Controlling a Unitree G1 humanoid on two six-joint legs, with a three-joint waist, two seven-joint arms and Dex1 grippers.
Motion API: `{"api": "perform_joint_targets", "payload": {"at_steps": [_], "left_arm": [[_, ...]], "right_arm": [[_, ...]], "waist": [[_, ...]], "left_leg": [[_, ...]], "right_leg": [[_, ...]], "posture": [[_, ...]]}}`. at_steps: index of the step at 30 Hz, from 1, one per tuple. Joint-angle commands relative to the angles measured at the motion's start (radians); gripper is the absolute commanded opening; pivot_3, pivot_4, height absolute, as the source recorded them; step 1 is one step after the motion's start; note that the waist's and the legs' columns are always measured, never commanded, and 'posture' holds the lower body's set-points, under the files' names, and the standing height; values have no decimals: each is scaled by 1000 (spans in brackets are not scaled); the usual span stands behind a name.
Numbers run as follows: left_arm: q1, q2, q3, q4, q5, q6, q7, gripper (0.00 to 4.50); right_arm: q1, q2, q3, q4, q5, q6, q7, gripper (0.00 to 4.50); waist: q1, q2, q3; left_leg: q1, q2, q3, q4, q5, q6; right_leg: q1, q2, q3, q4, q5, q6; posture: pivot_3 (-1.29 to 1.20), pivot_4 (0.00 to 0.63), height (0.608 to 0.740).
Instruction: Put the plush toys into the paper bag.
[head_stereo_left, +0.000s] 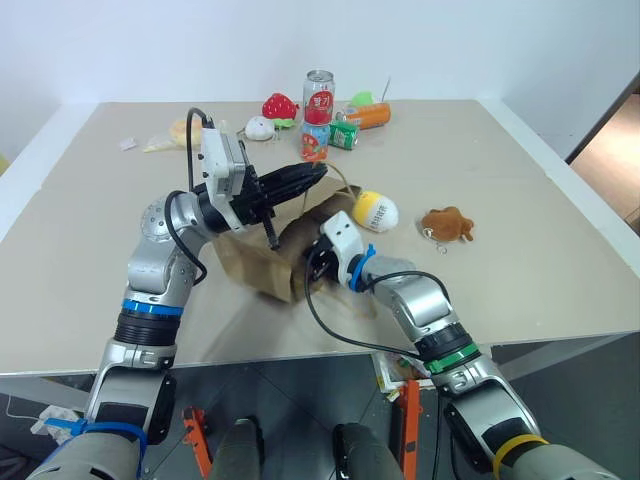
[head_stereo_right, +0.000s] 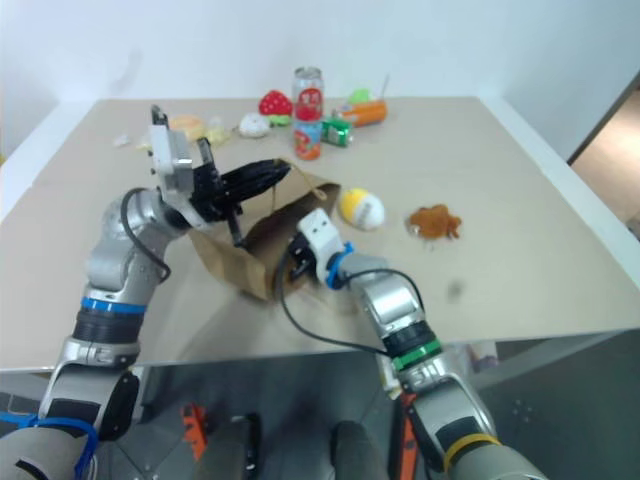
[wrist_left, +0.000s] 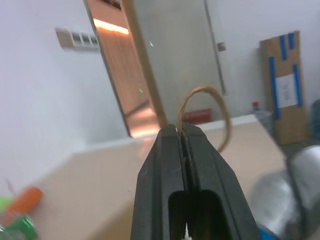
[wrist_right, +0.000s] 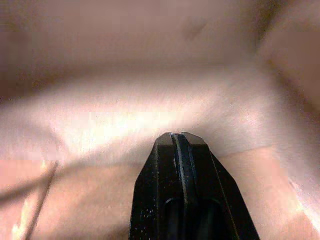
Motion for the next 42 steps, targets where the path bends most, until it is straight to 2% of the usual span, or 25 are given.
{"api": "perform_joint_targets", "payload": {"at_steps": [1, 10, 15, 23, 28, 30, 33, 35, 38, 40, 41, 42], "left_arm": [[-39, -23, -4, -30, 78, -209, 11, 0], [-42, -31, -9, 11, 129, -371, 18, 0], [-13, -20, -26, 74, 137, -412, -1, 0], [15, -12, -42, 140, 126, -465, -33, 0], [14, -22, -47, 146, 106, -466, -38, 0], [17, -23, -50, 141, 100, -464, -44, 0], [22, -24, -54, 135, 94, -462, -50, 0], [27, -24, -56, 128, 90, -460, -51, 0], [35, -23, -57, 120, 87, -461, -56, 0], [37, -21, -57, 118, 85, -462, -57, 0], [37, -21, -57, 118, 85, -462, -57, 0], [37, -21, -57, 118, 85, -463, -57, 0]], "right_arm": [[-11, 8, -9, -11, -5, 64, 21, 78], [-12, 14, -14, -6, -19, 91, 33, 78], [-18, 43, -126, -53, 51, 87, 39, 78], [112, -79, -275, -423, 301, 218, 214, 78], [212, -169, -409, -557, 378, 230, 217, 78], [219, -188, -500, -569, 395, 198, 190, 78], [139, -231, -683, -439, 364, 146, 41, 78], [118, -284, -725, -352, 312, 107, -3, 653], [135, -349, -693, -286, 250, 54, 7, 1513], [143, -372, -662, -239, 218, 12, 21, 2331], [145, -380, -649, -210, 202, -7, 28, 2890], [146, -385, -634, -187, 188, -20, 33, 3188]], "waist": [[0, 0, 0], [0, 0, 0], [0, 0, 0], [4, 0, 0], [3, 0, 0], [3, 0, 0], [3, 0, 0], [2, 0, 0], [5, 1, 0], [0, 1, 0], [-2, 1, 0], [-5, 1, 0]], "left_leg": [[0, 0, 0, 0, 0, 0], [1, 0, 0, 0, 0, 0], [0, 0, 0, 0, 0, 0], [-1, 0, 0, 0, 0, 0], [0, 0, 0, 0, 0, 0], [0, 0, 0, 0, 0, 0], [0, 0, 0, 0, 0, 0], [0, 0, 0, 0, 0, 0], [0, -1, 1, 0, 0, 0], [0, -1, 1, -1, 0, 0], [0, -1, 2, -1, 0, 0], [1, -1, 2, -1, 0, 1]], "right_leg": [[0, 0, 0, 0, 0, 0], [1, 0, 0, 0, 0, 0], [1, 0, 0, 0, 0, 0], [0, 0, 0, 0, -1, 1], [0, 0, 0, 0, -1, 1], [0, 0, 0, 0, -1, 0], [1, -1, 0, 0, 0, 0], [1, -1, 0, 0, 0, 0], [1, -2, 0, -1, 1, -1], [1, -2, 0, -2, -1, 0], [0, -1, 1, -2, -1, 0], [0, -1, 1, -2, -1, 0]], "posture": [[0, 150, 740], [0, 150, 740], [0, 150, 740], [0, 150, 740], [0, 150, 740], [0, 150, 740], [0, 150, 740], [0, 150, 740], [0, 150, 740], [0, 150, 740], [0, 150, 740], [0, 150, 740]]}}
